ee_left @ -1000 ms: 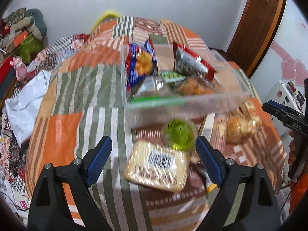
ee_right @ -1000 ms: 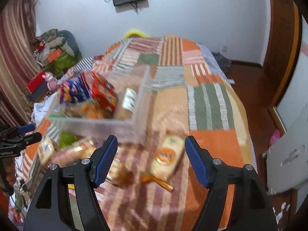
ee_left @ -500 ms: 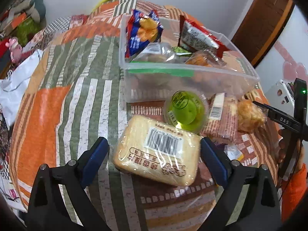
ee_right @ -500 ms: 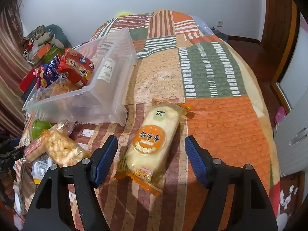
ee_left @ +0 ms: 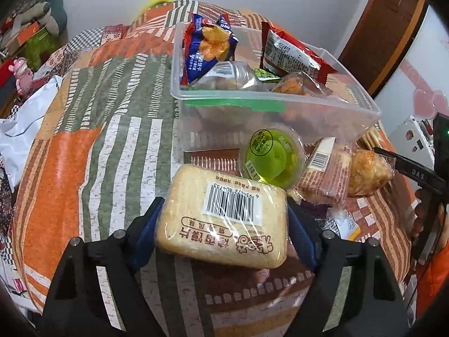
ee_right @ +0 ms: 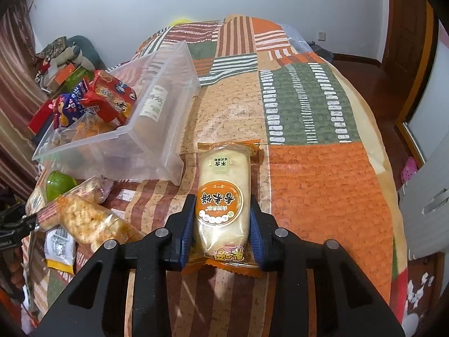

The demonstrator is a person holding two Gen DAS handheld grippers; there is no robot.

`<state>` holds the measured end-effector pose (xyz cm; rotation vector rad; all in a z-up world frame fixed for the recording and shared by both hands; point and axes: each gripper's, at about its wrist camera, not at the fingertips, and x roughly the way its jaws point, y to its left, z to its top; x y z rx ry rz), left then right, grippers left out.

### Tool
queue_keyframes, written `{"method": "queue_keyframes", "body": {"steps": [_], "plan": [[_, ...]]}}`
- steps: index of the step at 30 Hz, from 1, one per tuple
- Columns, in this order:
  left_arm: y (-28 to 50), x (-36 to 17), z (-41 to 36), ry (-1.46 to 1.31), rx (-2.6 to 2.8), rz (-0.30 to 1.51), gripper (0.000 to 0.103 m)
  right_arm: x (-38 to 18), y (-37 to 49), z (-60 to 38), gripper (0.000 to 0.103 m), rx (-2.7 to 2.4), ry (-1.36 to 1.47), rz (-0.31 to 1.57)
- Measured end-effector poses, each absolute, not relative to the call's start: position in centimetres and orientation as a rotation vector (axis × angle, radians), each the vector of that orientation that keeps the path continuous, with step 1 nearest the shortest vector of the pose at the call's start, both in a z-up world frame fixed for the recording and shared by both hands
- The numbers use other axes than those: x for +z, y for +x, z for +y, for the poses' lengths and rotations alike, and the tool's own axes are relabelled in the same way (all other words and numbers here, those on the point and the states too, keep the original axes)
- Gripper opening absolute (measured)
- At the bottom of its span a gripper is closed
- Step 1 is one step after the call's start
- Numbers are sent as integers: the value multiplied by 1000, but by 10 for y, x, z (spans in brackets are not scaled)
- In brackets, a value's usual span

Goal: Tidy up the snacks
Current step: 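Grasp the barcoded bread loaf with the left tool while the right tool grasps the cream bun pack, then carry the bread loaf and cream bun over the clear box and open both tools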

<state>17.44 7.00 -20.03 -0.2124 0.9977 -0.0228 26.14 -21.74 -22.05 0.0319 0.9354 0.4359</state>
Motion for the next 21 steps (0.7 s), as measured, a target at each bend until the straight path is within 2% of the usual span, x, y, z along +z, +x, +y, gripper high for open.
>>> {"method": "queue_keyframes", "body": {"steps": [12, 21], "plan": [[164, -145, 79, -207, 16, 870, 82, -181, 244, -220, 31, 466, 45, 838], [186, -100, 67, -196, -18, 760, 82, -139, 239, -205, 31, 521, 59, 719]]}}
